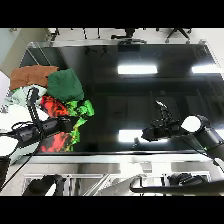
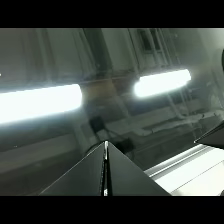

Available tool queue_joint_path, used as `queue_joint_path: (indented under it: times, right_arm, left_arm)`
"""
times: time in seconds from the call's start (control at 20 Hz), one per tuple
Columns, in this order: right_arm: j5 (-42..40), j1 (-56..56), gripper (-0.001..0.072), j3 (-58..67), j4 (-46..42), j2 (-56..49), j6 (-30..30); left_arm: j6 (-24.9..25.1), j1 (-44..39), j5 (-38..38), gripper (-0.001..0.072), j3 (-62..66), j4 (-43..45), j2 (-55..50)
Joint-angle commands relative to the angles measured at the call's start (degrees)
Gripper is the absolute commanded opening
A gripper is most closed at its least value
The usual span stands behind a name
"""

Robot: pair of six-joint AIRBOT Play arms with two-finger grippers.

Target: Fold the shirts.

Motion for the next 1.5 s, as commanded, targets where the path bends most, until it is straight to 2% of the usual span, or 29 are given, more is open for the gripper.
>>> queue_joint_path:
  times: [0.0,0.3,0.45,0.5,0.55,0.6,0.7,0.8,0.9,1.1,1.25,1.45]
  right_arm:
    - [0.02,0.04,0.0017,-0.02,0.02,-0.02,0.0]
    - [0.02,0.04,0.0017,-0.02,0.02,-0.02,0.0]
    - [0.0,0.04,0.0017,-0.02,0.0,-0.02,0.0]
    - [0.02,0.04,0.0017,-0.02,0.0,-0.02,0.0]
    - [0.02,0.04,0.0017,-0.02,0.0,-0.02,0.0]
    - [0.0,0.04,0.0017,-0.02,0.02,-0.02,0.0]
    - [0.0,0.04,0.0017,-0.02,0.02,-0.02,0.0]
    - [0.0,0.04,0.0017,-0.02,0.02,-0.02,0.0]
    - [-0.11,0.04,0.0017,-0.02,0.0,-0.02,0.0]
    - [-2.19,0.02,0.0017,-0.02,-0.02,-0.02,-0.02]
    - [-2.12,0.02,0.0017,-0.02,0.02,-0.04,0.0]
    - [-2.1,0.02,0.0018,-0.02,0.02,-0.04,0.0]
  left_arm:
    - [0.0,0.0,0.04,0.0013,0.02,0.04,-0.02]
    - [0.07,0.15,0.55,0.0013,0.31,2.32,-0.02]
    - [0.0,0.13,-0.57,0.0017,3.15,18.25,-0.04]
    - [-0.02,0.13,-1.01,0.0125,4.39,24.98,-0.04]
    - [-0.07,0.13,-0.76,0.0587,5.46,31.91,-0.13]
    - [-0.87,0.17,-1.03,0.0691,6.45,38.69,-0.83]
    - [-2.51,0.81,-2.67,0.0691,8.28,49.94,-4.5]
    - [-2.62,4.55,-0.83,0.0691,9.22,51.3,-10.01]
    - [-2.62,9.75,3.91,0.0691,10.6,48.3,-17.88]
    - [-2.56,16.31,10.34,0.0692,20.41,32.85,-38.93]
    - [-2.56,16.83,9.29,0.0692,31.3,28.11,-55.12]
    - [-2.6,17.25,2.23,0.0693,42.4,26.86,-69.59]
